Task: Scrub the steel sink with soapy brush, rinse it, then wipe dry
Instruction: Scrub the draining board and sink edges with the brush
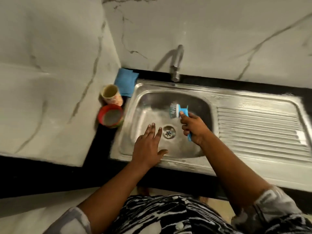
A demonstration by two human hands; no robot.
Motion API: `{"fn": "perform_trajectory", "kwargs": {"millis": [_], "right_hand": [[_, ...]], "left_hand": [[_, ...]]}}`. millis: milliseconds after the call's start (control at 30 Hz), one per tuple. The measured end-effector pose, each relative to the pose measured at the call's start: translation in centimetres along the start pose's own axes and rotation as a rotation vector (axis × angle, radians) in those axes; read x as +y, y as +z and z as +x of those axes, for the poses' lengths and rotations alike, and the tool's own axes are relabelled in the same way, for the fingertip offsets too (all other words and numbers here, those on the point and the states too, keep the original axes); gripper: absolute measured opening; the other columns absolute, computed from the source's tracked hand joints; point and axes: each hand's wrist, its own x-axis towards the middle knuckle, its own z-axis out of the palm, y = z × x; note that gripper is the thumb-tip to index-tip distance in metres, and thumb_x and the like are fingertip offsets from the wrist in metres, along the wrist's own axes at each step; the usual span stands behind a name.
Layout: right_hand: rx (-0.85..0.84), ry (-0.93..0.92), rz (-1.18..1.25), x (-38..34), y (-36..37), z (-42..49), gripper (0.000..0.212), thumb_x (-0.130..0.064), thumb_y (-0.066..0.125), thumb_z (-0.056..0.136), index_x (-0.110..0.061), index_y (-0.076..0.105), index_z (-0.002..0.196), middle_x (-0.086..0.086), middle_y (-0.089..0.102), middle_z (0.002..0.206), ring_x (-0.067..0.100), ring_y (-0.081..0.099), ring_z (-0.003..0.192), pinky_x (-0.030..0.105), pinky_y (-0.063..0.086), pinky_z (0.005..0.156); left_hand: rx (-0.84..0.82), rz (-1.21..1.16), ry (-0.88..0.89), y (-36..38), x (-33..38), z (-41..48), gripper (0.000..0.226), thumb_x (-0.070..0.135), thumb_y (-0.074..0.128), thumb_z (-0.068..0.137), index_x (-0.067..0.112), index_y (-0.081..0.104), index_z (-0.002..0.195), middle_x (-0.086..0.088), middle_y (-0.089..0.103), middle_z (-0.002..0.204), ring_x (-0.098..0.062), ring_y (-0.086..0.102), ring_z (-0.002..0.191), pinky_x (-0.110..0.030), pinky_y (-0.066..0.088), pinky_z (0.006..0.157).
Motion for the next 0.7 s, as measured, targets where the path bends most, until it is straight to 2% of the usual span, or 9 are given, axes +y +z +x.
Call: {"fn": "perform_trajectory", "kwargs": {"millis": [100, 200, 300, 333, 400, 467, 533, 633, 700], "right_hand": [[0.139, 0.011, 0.042, 0.4, -11.8, -2.6, 0.013, -0.030, 0.063, 0.102, -0.018, 0.061, 0.098, -0.002, 0.040, 0.067, 0.005, 0.030, 0.045, 0.019, 0.024, 0.038], [0.309, -0.014, -0.053, -0.2, -23.9, -5.3, 0.014, -0.032, 0.066, 0.100, -0.021, 0.060, 0.093, -0.002, 0.040, 0.067, 0.005, 0.030, 0.043, 0.018, 0.022, 0.038], [0.559, -0.042, -0.304, -1.7, -34.8, -7.6, 0.027, -0.036, 0.073, 0.094, -0.016, 0.065, 0.110, 0.004, 0.051, 0.072, 0.010, 0.040, 0.045, 0.020, 0.032, 0.038], [0.620, -0.055, -0.411, -2.3, -38.2, -8.2, 0.040, -0.043, 0.075, 0.091, -0.015, 0.065, 0.118, 0.005, 0.056, 0.076, 0.013, 0.047, 0.051, 0.025, 0.039, 0.043], [0.710, -0.056, -0.714, -3.7, -43.3, -9.1, 0.060, -0.057, 0.072, 0.086, -0.015, 0.064, 0.129, 0.009, 0.068, 0.091, 0.026, 0.064, 0.075, 0.040, 0.052, 0.067], [0.778, -0.047, -0.934, -5.0, -46.3, -9.6, 0.057, -0.051, 0.069, 0.092, -0.015, 0.060, 0.136, 0.017, 0.071, 0.114, 0.039, 0.067, 0.104, 0.044, 0.051, 0.084], [0.817, -0.020, -1.067, -5.2, -47.0, -9.3, 0.052, -0.044, 0.066, 0.097, -0.021, 0.053, 0.142, 0.020, 0.070, 0.119, 0.043, 0.065, 0.109, 0.045, 0.051, 0.084], [0.824, 0.017, -1.063, -3.6, -44.0, -7.6, 0.044, -0.036, 0.052, 0.103, -0.027, 0.047, 0.146, 0.016, 0.070, 0.106, 0.037, 0.067, 0.094, 0.037, 0.049, 0.073], [0.733, -0.032, -1.049, -2.2, -38.8, -6.1, 0.035, -0.039, 0.039, 0.110, -0.025, 0.054, 0.138, 0.004, 0.064, 0.084, 0.015, 0.057, 0.067, 0.026, 0.038, 0.056]], "left_hand": [[-0.056, -0.017, 0.084, 1.1, 7.5, 2.5, 0.095, 0.074, 0.059, 0.092, 0.027, 0.025, 0.167, -0.005, 0.019, 0.176, -0.022, 0.017, 0.162, -0.042, 0.039, 0.118], [-0.106, -0.009, 0.086, 2.2, 14.7, 5.6, 0.097, 0.074, 0.062, 0.090, 0.026, 0.028, 0.167, -0.005, 0.029, 0.173, -0.023, 0.029, 0.159, -0.039, 0.036, 0.121], [-0.158, 0.046, 0.061, 3.2, 20.2, 8.7, 0.098, 0.073, 0.069, 0.087, 0.024, 0.033, 0.165, -0.006, 0.037, 0.169, -0.026, 0.039, 0.154, -0.041, 0.039, 0.120], [-0.170, 0.059, 0.040, 3.4, 21.8, 9.6, 0.097, 0.072, 0.071, 0.084, 0.024, 0.038, 0.161, -0.005, 0.043, 0.165, -0.027, 0.045, 0.149, -0.042, 0.044, 0.117], [-0.188, 0.079, -0.002, 3.4, 23.9, 10.8, 0.085, 0.072, 0.078, 0.077, 0.024, 0.053, 0.143, -0.005, 0.060, 0.147, -0.028, 0.059, 0.134, -0.044, 0.053, 0.104], [-0.192, 0.114, -0.051, 3.5, 25.4, 11.8, 0.071, 0.069, 0.087, 0.069, 0.024, 0.059, 0.115, -0.005, 0.071, 0.124, -0.029, 0.069, 0.116, -0.040, 0.058, 0.090], [-0.203, 0.137, -0.103, 3.6, 25.8, 12.6, 0.067, 0.068, 0.092, 0.062, 0.024, 0.056, 0.096, -0.005, 0.075, 0.108, -0.029, 0.072, 0.104, -0.038, 0.058, 0.082], [-0.242, 0.166, -0.146, 3.9, 26.1, 13.2, 0.065, 0.068, 0.095, 0.058, 0.022, 0.059, 0.089, -0.001, 0.075, 0.097, -0.027, 0.072, 0.096, -0.039, 0.059, 0.081], [-0.239, 0.185, -0.158, 3.9, 26.4, 13.6, 0.058, 0.063, 0.096, 0.059, 0.023, 0.065, 0.087, 0.001, 0.075, 0.092, -0.026, 0.072, 0.093, -0.038, 0.059, 0.080]]}}
